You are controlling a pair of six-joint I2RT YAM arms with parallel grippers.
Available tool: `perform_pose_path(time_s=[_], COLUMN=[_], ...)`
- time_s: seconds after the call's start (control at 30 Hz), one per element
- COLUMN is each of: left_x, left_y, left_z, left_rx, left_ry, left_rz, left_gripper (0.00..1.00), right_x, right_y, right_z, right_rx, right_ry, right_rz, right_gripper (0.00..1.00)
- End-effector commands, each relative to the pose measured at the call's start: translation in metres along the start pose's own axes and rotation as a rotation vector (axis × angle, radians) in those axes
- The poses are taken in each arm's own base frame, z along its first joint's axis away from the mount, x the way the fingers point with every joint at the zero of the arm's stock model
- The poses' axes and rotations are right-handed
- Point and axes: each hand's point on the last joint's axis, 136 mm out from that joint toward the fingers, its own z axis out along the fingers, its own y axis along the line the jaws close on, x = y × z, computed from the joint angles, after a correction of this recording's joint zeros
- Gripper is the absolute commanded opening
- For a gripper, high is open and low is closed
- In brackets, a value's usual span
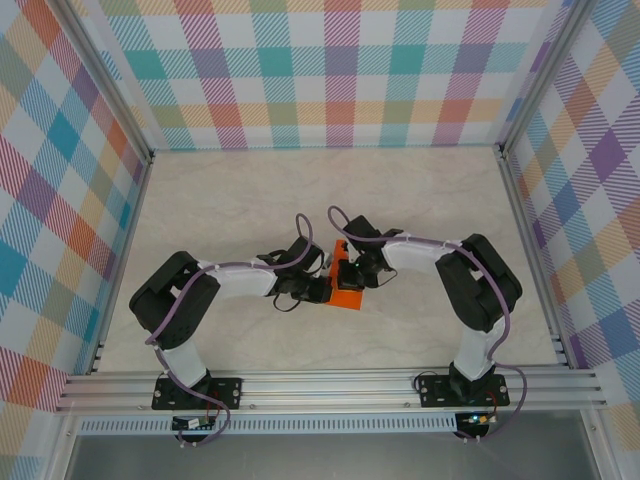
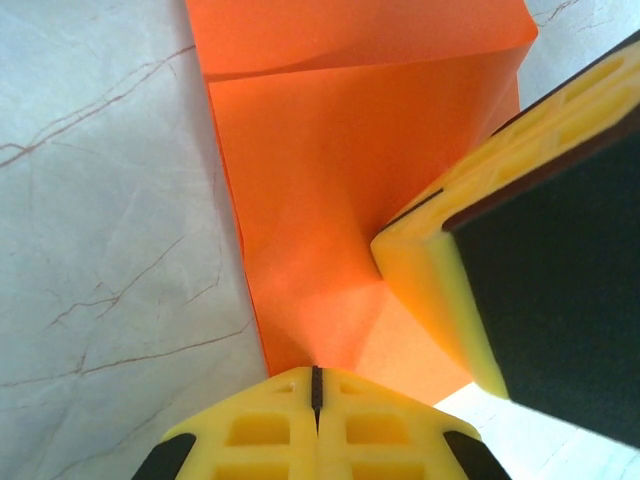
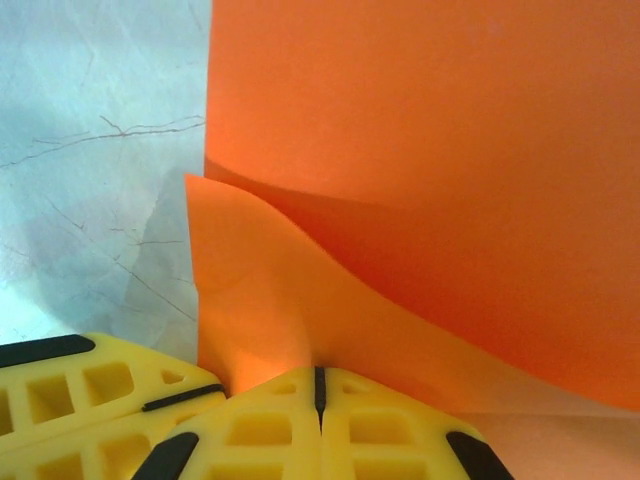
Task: Fold a paper plane with a square sheet of paper (fold left side to right side)
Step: Fold the triangle a second time at the center of the table.
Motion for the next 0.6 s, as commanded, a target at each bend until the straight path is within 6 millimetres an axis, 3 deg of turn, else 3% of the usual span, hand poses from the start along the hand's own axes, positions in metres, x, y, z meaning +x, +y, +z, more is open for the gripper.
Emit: perform_pose_path(time_s=[0.0,0.57], left_x=[0.041,0.038], left_y=[0.052,0.049], left_z=[0.014,0.015], left_rx=[-0.208,-0.192], left_ry=[0.118,0.118], left_rz=[-0.029,-0.026], left_gripper=[0.00,0.00], right_x=[0.001,-0.022], right_y=[-0.034,-0.083], right_z=[-0.002,-0.019], right_rx=[0.098,0.141], right_ry=[0.005,-0.016], right_rz=[0.029,0.090], right_gripper=[0.04,0.04])
